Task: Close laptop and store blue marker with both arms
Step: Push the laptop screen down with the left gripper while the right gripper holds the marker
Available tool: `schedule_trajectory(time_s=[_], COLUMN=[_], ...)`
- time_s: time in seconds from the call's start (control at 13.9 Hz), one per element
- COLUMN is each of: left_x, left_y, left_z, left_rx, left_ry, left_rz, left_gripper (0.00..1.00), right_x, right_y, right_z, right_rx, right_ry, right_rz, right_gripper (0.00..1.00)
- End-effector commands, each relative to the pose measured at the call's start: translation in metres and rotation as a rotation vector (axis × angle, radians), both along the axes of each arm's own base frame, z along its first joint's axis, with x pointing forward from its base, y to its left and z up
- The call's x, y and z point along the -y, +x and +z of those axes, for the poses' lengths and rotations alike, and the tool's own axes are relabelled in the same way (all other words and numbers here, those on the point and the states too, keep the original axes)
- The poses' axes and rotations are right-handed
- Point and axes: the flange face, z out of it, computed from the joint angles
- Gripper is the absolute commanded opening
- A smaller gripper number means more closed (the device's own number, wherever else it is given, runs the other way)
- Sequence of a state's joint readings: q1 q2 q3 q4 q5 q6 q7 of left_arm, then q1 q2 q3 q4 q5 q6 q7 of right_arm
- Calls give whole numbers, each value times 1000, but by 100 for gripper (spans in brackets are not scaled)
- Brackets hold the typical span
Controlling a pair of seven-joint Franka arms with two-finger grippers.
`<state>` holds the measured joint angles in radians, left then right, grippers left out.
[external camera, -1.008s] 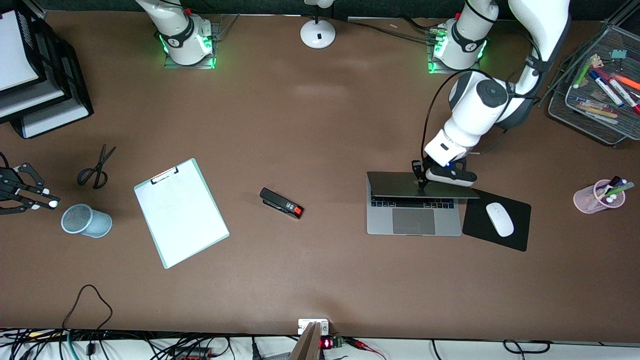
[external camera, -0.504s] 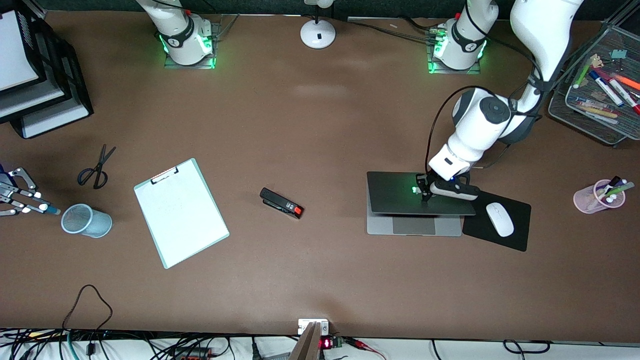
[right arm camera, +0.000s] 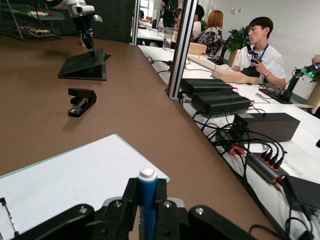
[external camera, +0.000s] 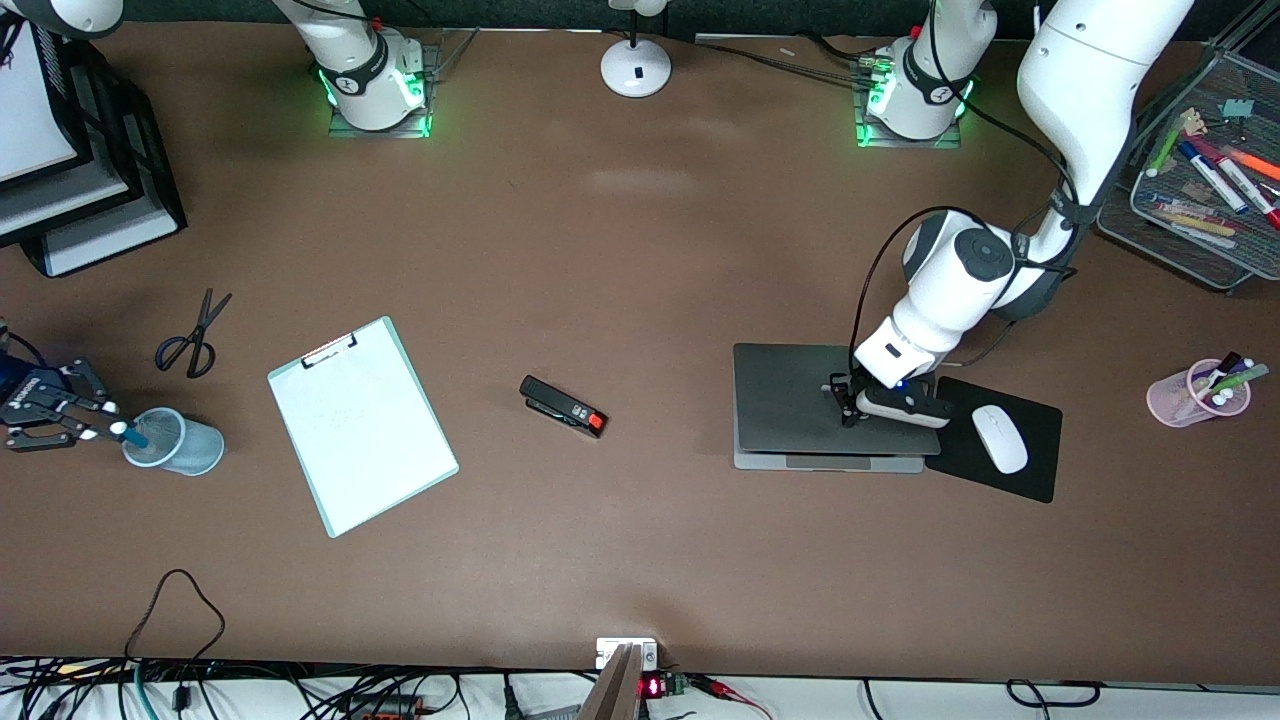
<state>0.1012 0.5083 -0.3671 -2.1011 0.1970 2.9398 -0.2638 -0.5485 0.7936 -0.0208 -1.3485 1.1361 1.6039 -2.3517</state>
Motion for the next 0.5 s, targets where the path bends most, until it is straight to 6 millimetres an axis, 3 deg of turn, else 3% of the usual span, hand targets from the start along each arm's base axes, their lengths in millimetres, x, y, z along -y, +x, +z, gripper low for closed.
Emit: schedule_trajectory(time_s=[0.0, 0.29, 0.43], left_x=[4, 4, -6], left_y=[14, 18, 30], left_z=[-16, -36, -32], left_rx=[26, 65, 101], left_ry=[-18, -32, 0], left_rz=[-16, -35, -56], left_gripper=[0, 0, 0], right_x=[5, 18, 27], right_y=[1, -9, -16], right_z=[-16, -29, -42], right_rx=[48, 36, 22], right_ry=[65, 85, 91], right_rz=[5, 0, -14], right_gripper=[0, 1, 1])
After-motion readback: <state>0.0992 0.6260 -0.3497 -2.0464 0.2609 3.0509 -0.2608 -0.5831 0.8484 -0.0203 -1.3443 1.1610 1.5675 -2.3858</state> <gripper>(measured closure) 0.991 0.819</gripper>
